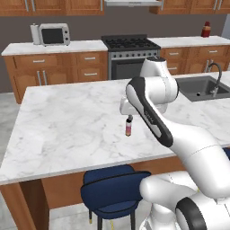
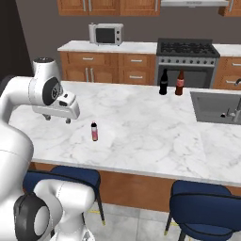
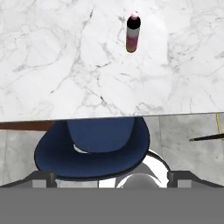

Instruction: Place the large bottle from the dining counter next to the other large bottle outside the sink, and place the small bottle from the dining counter next to the other small bottle inside the sink.

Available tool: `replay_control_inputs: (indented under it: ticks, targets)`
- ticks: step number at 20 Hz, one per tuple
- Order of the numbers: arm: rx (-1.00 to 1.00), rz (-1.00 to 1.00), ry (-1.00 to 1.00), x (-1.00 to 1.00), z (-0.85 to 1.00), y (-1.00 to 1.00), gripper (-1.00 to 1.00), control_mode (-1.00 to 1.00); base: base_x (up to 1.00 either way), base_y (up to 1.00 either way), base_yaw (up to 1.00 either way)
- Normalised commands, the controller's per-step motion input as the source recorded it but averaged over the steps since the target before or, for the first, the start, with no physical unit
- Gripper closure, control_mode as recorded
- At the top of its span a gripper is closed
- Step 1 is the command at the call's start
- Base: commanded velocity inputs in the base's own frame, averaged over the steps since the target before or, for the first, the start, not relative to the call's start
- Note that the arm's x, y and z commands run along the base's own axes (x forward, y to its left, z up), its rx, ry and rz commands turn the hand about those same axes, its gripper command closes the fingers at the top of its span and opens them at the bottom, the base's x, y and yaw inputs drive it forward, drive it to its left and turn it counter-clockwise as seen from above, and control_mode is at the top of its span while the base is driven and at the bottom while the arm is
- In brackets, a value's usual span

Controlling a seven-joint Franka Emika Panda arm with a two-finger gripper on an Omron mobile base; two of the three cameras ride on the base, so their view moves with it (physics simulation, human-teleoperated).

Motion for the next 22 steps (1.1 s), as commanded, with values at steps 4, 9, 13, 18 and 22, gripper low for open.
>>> replay_control_inputs:
  ticks: [4, 9, 13, 18, 22]
  targets:
    - [0.00, 0.00, 0.00, 0.02, 0.00, 0.00, -1.00, -1.00, 0.05, 0.00, 0.00]
    - [0.00, 0.00, 0.00, 0.11, 0.00, 0.00, -1.00, -1.00, 0.00, 0.00, 0.00]
    - [0.00, 0.05, -0.07, 0.45, 0.04, 0.00, -1.00, -1.00, 0.00, 0.00, 0.00]
    - [0.00, 0.10, -0.07, 0.62, 0.07, 0.00, -1.00, -1.00, 0.00, 0.00, 0.00]
    - [-0.06, 0.08, 0.05, 0.87, 0.00, -0.18, -1.00, -1.00, 0.00, 0.00, 0.00]
